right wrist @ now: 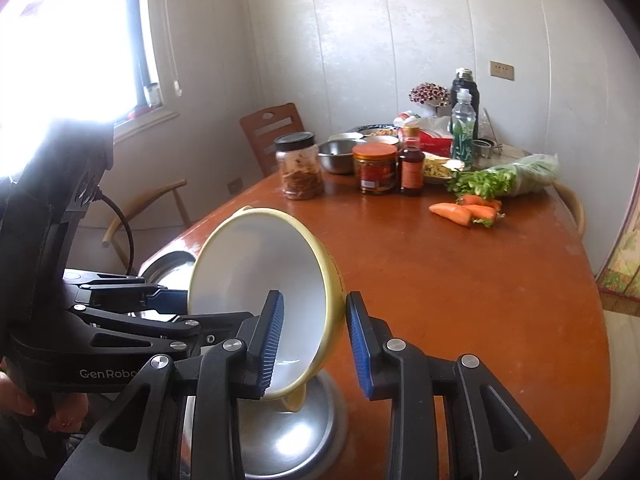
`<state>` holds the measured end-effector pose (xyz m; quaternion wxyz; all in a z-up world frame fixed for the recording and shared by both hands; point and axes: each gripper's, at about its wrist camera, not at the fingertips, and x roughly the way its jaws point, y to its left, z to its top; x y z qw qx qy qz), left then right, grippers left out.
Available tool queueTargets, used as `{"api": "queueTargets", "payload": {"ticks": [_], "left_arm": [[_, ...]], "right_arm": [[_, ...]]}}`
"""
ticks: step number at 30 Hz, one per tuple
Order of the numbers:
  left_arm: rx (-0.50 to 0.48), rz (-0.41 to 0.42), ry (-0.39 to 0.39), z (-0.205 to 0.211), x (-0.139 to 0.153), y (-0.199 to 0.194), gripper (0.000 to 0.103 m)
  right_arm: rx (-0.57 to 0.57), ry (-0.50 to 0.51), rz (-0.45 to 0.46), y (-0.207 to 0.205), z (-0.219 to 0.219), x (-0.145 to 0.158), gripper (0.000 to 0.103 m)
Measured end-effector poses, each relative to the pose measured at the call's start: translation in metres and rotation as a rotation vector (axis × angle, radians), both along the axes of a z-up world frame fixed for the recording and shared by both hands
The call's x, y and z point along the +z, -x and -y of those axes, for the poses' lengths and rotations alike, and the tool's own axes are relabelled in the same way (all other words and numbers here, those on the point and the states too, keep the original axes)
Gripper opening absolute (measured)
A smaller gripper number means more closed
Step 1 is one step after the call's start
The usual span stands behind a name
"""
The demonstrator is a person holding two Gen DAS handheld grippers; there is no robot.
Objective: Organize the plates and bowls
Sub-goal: 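Lift the cream bowl with the left tool and carry it over the steel bowl, then lower the cream bowl into the deep steel bowl with the left tool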
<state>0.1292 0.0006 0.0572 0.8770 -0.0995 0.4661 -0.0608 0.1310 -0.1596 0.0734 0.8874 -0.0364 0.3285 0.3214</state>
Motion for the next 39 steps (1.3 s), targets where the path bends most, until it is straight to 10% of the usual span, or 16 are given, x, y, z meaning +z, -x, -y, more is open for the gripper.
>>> {"api": "queueTargets", "payload": {"ticks": [39], "left_arm": [[-0.035,0.033,-0.06,0.014,-0.042,0.049,0.044]], "right_arm": [[-0.069,0.041,-0.058,0.056,0.004,-0.06,0.035]]}}
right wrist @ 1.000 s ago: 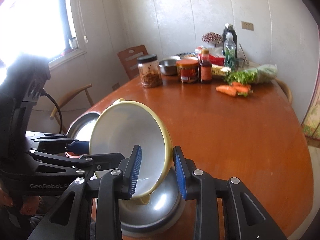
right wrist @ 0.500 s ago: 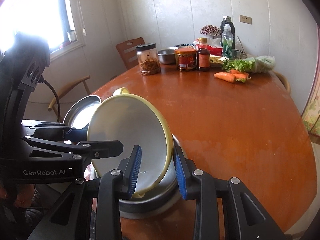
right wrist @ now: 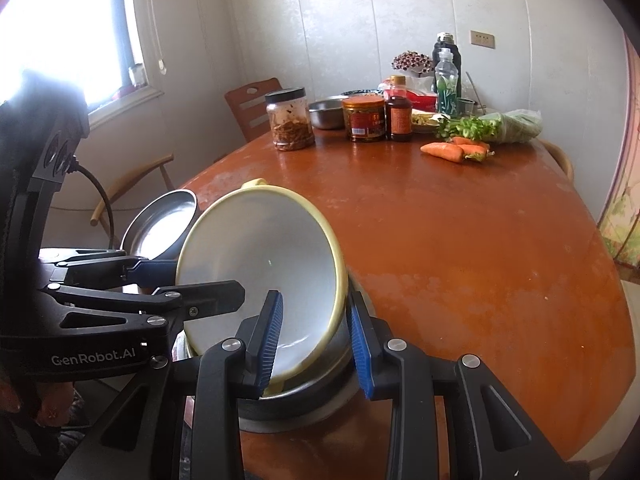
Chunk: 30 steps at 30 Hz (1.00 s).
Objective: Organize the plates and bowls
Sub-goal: 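Lower the cream bowl into the deep steel bowl with the left tool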
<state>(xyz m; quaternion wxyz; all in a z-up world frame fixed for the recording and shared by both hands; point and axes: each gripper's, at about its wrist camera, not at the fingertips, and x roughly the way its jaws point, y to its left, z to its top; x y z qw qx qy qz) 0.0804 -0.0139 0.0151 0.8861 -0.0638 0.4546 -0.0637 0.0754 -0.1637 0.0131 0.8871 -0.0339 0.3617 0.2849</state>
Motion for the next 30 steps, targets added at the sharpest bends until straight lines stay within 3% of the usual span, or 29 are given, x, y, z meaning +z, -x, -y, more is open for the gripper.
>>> {"api": "queueTargets", "payload": {"ticks": [15,30], "left_arm": [[0.0,0.014,-0.024,-0.0015,-0.0039,0.0013,0.045],[0.015,0.016,-0.122,0.0035,-0.0064,0.0017,0.048]], "right_arm": [[-0.017,-0.002,0.011,-0.0011,-0.001,-0.0003,0.037],[-0.026,-0.015,0.001,-0.0068,0.0009,0.0027,0.044]]}}
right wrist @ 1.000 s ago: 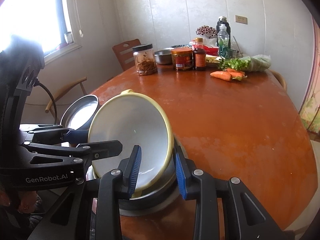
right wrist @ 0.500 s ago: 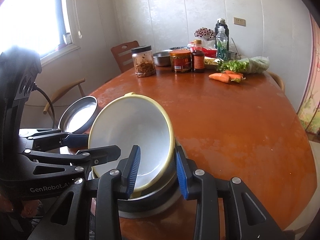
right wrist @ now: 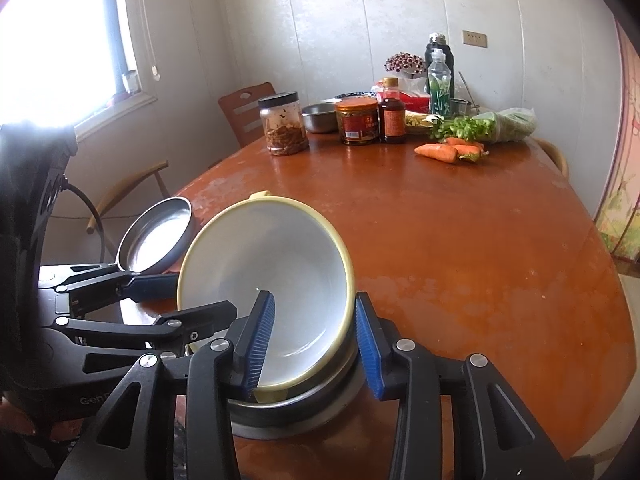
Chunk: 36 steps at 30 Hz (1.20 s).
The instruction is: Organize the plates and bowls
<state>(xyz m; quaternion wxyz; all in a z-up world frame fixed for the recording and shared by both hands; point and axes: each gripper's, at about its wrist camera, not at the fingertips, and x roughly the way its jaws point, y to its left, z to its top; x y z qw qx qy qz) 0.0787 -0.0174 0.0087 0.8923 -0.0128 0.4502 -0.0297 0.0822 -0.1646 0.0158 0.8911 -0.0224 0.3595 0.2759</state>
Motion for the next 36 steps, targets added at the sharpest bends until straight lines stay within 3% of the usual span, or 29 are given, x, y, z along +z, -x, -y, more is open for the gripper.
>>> {"api": "queueTargets", "payload": {"ticks": [8,23,28,36], "left_arm": [[0.009,0.015,0.014,-0.007,0.005,0.004,0.053],[0.05,0.029,0.054,-0.025,0.009,0.011,0.061],[0.045,0.019,0.072,-0.027,0.002,0.01,0.064],[0.055,0.005,0.093,-0.028,-0.009,0.004,0.073]], "right_arm": [[-0.004,-0.018,0.018,0.004,0.004,0.006,0.057],[-0.019,-0.027,0.012,0.009,0.009,0.008,0.069],[-0.045,-0.041,-0.036,0.007,0.014,-0.001,0.074],[-0.083,-0.077,-0.165,-0.008,0.02,-0.029,0.074]]}}
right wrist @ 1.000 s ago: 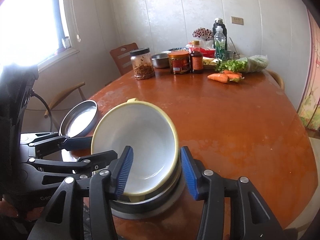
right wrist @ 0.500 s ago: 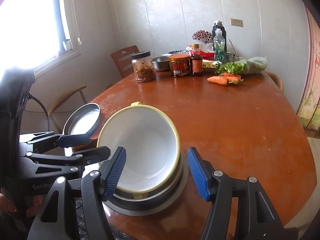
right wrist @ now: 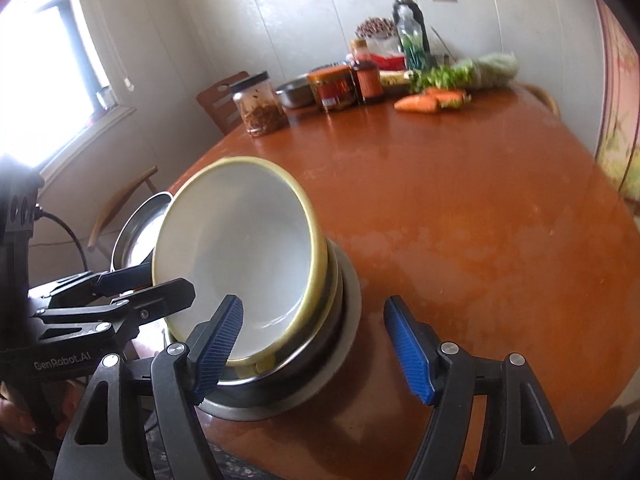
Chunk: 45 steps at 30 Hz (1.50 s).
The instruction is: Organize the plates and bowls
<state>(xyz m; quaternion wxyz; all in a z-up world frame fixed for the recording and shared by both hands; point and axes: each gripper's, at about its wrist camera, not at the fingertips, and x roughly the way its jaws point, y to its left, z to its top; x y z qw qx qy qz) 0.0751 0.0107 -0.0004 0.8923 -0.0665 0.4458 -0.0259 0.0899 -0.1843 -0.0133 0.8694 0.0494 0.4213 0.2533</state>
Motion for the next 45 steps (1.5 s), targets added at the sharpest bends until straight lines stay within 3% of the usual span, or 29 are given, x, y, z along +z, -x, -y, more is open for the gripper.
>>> {"api": "queueTargets", "payload": {"ticks": [11,17,29,41,45], "left_arm": [[0.018,-0.038,-0.025,0.003,-0.015,-0.01,0.078],[0.021,-0.054,0.0,0.001,-0.022,-0.014,0.079],[0.042,-0.073,0.018,-0.001,-0.026,-0.012,0.083],[0.037,-0.109,0.098,0.001,-0.036,-0.023,0.085],[0.019,-0.103,0.127,0.003,-0.037,-0.024,0.079]], "right_arm": [[-0.016,-0.011,-0.045,-0.002,0.002,-0.009,0.074],[-0.003,-0.024,-0.067,-0.003,0.0,-0.013,0.074],[0.023,-0.04,-0.05,0.001,0.0,-0.012,0.074],[0.053,-0.086,-0.035,0.002,0.004,-0.012,0.074],[0.058,-0.122,-0.062,0.0,0.008,-0.015,0.071]]}}
